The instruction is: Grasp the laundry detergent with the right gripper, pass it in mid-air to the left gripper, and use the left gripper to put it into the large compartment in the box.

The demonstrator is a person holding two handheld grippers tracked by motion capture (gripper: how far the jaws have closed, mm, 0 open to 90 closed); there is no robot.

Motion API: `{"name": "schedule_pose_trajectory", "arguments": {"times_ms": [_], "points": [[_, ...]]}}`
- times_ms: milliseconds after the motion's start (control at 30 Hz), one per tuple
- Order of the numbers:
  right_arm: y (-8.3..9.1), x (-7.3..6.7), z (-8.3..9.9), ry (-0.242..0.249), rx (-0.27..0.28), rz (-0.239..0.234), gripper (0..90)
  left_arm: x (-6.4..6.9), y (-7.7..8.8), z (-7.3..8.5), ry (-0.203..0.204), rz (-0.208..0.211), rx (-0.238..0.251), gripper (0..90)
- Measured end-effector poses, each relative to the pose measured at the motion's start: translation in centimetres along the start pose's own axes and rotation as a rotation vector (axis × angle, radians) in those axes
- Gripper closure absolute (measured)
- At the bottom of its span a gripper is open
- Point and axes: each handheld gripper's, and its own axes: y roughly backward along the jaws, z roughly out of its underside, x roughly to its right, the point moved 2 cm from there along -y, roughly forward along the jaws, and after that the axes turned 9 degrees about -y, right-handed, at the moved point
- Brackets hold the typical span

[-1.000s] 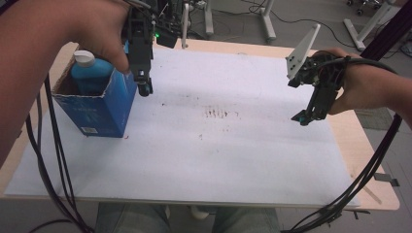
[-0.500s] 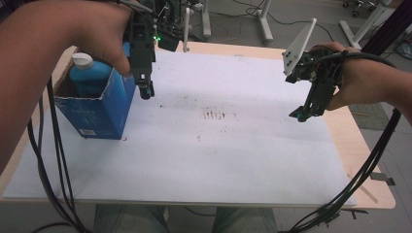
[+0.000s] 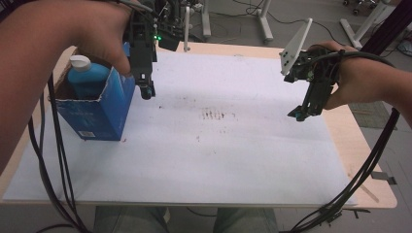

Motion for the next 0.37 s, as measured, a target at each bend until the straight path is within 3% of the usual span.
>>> {"name": "schedule_pose_trajectory", "arguments": {"times_ms": [367], "points": [[0.06,-0.2,-0.01,0.001,0.002,0.005,0.6,0.25,0.05,-0.03,0.004,-0.004,-0.004,1.7]]}}
